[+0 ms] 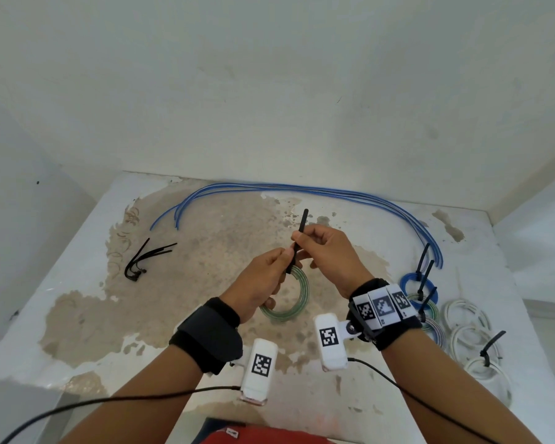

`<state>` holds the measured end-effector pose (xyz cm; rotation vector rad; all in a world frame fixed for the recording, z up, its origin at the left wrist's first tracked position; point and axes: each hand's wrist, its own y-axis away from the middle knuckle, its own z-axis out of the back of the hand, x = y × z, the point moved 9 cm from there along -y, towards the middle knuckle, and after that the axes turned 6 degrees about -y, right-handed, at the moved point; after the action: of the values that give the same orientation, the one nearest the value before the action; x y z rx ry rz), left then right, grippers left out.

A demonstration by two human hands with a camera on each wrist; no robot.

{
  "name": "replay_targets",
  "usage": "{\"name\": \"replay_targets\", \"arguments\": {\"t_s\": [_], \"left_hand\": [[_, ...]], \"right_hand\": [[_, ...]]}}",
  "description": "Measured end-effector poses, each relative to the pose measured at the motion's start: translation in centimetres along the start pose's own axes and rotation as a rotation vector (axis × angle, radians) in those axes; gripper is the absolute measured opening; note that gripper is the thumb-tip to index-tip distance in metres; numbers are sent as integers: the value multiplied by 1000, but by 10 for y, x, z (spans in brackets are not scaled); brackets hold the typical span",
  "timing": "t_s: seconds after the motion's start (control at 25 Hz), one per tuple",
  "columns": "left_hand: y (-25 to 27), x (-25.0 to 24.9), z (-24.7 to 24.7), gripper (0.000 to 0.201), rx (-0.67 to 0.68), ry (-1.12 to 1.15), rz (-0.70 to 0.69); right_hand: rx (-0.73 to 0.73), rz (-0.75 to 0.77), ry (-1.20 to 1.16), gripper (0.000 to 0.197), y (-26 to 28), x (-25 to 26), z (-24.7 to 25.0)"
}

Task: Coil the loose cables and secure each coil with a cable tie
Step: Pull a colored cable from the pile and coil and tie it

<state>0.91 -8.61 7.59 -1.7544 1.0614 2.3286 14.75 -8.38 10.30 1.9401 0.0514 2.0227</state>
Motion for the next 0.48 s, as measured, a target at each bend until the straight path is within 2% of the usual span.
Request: {"name": "replay_targets", "arguments": {"t_s": [0.32,0.4,0.48], "left_hand": [[2,-10,6,34,-83,-58,-95],[1,-10,13,33,-93,15,-75],[-2,-8,23,33,-99,67,-56]], "right_hand": [[-60,51,-52,17,0,8,-3],[15,-30,-73,24,2,3,-8],[148,-158,3,35,12,-16,-18]]}}
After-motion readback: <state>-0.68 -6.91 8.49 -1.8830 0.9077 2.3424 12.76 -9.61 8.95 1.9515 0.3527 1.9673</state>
